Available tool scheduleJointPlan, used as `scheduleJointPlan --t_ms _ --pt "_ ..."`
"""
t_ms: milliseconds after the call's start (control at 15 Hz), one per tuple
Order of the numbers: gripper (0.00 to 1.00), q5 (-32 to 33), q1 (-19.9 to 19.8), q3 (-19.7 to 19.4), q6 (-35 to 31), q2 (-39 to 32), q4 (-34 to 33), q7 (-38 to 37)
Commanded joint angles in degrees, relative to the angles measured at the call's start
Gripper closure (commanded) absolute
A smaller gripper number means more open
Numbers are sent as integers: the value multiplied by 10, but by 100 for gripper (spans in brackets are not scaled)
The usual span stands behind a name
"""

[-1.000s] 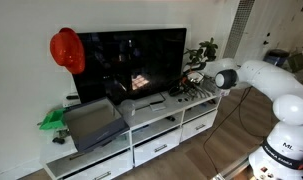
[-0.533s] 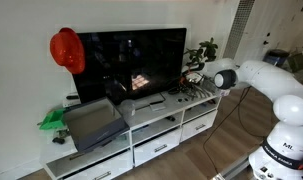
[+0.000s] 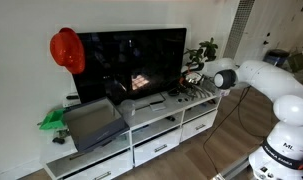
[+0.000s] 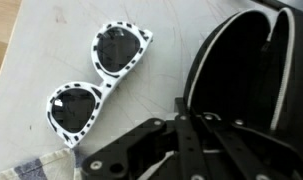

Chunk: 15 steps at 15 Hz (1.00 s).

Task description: Put the pouch inside the grey box

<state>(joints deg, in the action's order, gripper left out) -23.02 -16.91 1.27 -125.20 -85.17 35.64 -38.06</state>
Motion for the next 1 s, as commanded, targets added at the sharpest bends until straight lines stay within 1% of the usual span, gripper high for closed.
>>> scheduleJointPlan --t_ms 0,133,200,267,400,667,933 --pt "99 3 -1 2 50 18 -5 -2" --pt "99 4 0 2 69 35 4 10" --pt "99 7 0 3 101 52 17 24" --pt "99 11 3 0 118 62 22 33" --pt "99 23 12 -10 134 84 33 47" --pt "99 48 29 -32 114 128 63 40" --pt "99 57 32 -56 90 187 136 50"
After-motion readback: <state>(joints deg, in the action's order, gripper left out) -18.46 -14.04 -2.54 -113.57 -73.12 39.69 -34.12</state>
